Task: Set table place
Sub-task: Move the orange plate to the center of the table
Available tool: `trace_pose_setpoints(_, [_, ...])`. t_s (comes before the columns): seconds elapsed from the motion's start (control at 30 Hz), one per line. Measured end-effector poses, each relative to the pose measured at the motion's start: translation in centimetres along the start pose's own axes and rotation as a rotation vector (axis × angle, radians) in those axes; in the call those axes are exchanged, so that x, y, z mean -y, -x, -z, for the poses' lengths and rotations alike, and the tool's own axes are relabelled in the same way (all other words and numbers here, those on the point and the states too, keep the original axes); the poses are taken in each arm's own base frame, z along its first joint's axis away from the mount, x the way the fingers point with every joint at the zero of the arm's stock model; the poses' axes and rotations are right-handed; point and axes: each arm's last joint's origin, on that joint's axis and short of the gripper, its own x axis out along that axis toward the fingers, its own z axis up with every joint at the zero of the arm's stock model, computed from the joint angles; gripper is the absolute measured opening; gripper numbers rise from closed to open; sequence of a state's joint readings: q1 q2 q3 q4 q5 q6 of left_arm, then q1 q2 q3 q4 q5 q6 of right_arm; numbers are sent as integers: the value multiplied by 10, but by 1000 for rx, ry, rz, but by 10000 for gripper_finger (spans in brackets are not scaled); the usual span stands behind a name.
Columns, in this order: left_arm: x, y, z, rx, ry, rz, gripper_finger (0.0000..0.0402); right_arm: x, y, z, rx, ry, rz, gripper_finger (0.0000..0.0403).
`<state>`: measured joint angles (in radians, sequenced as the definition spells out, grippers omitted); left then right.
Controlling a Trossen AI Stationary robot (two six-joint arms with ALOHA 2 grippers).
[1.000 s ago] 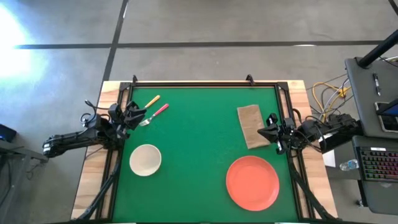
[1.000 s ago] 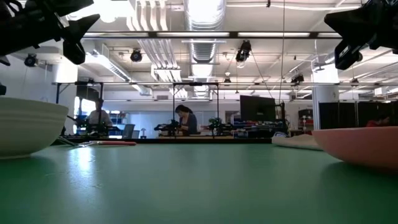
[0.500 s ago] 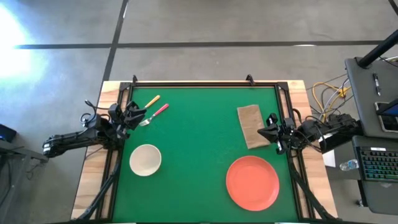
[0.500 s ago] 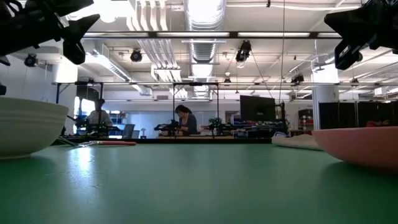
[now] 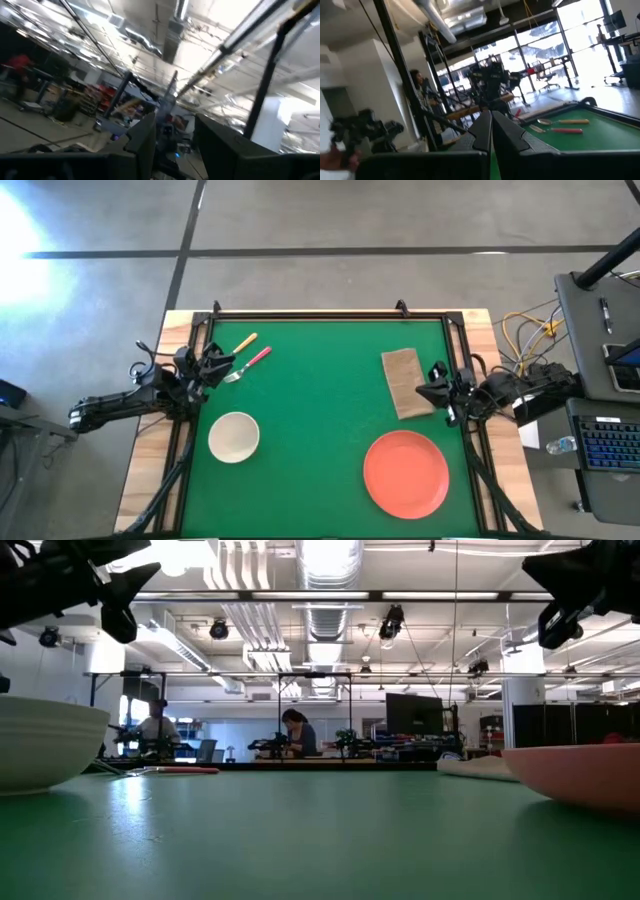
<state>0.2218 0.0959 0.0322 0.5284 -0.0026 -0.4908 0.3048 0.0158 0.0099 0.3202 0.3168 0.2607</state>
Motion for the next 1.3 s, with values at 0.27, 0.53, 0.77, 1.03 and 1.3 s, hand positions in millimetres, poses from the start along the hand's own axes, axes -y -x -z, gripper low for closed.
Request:
trace_pose_setpoints(0.27, [5, 1, -14, 174, 7, 3, 123, -5, 2, -20, 197, -212, -69, 9])
trace_pose_setpoints(0.53, [15, 7, -33, 373, 17, 104, 123, -7, 6, -33, 324, -258, -113, 9])
trace_pose_setpoints(0.77, [18, 13, -45, 539, 49, 86, 123, -7, 7, -37, 365, -272, -128, 8])
trace_pose_setpoints(1.03, [17, 14, -47, 582, 65, 48, 123, -8, 9, -41, 410, -291, -141, 9])
trace_pose_setpoints(1.3, [17, 15, -47, 601, 39, 13, 123, -8, 9, -41, 402, -287, -140, 9])
